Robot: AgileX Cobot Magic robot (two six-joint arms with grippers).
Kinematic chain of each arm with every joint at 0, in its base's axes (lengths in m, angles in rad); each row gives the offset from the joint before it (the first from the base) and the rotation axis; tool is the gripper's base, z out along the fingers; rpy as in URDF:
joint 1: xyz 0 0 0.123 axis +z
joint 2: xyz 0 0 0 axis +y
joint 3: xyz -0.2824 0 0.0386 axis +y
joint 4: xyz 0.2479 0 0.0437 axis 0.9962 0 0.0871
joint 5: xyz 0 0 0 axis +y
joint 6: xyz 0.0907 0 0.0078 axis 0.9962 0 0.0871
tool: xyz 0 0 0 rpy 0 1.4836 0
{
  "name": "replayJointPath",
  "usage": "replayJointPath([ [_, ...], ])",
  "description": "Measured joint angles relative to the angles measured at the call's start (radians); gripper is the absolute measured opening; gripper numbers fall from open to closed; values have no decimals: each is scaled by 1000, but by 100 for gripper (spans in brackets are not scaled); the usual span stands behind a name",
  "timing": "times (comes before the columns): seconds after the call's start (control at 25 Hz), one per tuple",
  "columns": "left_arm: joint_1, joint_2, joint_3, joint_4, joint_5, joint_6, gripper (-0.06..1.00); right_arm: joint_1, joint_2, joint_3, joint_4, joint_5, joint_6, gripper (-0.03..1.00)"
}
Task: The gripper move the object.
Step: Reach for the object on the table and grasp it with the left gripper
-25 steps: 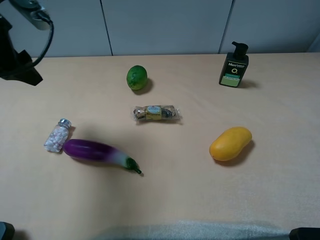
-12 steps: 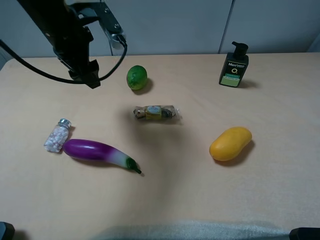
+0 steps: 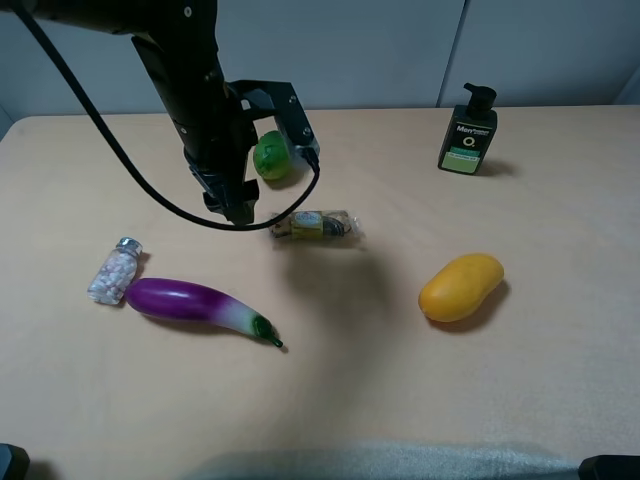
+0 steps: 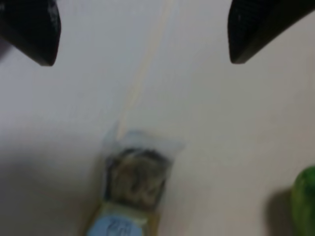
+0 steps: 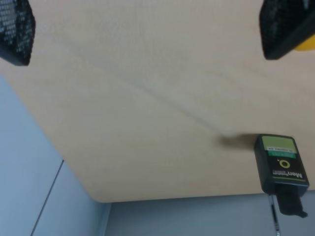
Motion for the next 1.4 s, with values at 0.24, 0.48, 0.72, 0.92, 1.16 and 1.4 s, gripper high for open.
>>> replayJointPath([
  [0.24,-28,55,-43,-24,-24,3,76,0,0,0,0,0,0,69],
  [0.48,-45,137,-112,-28,18,75,76,0,0,0,0,0,0,69],
  [0.72,-48,222,-202,-33,56,100,76,0,0,0,0,0,0,69],
  [0.92,-67,266,-252,-58,56,136,76,0,0,0,0,0,0,69],
  [1.16,-92,297,-281,-83,64,190,76,0,0,0,0,0,0,69],
  [1.4,-100,321,-289,-94,64,207,76,0,0,0,0,0,0,69],
])
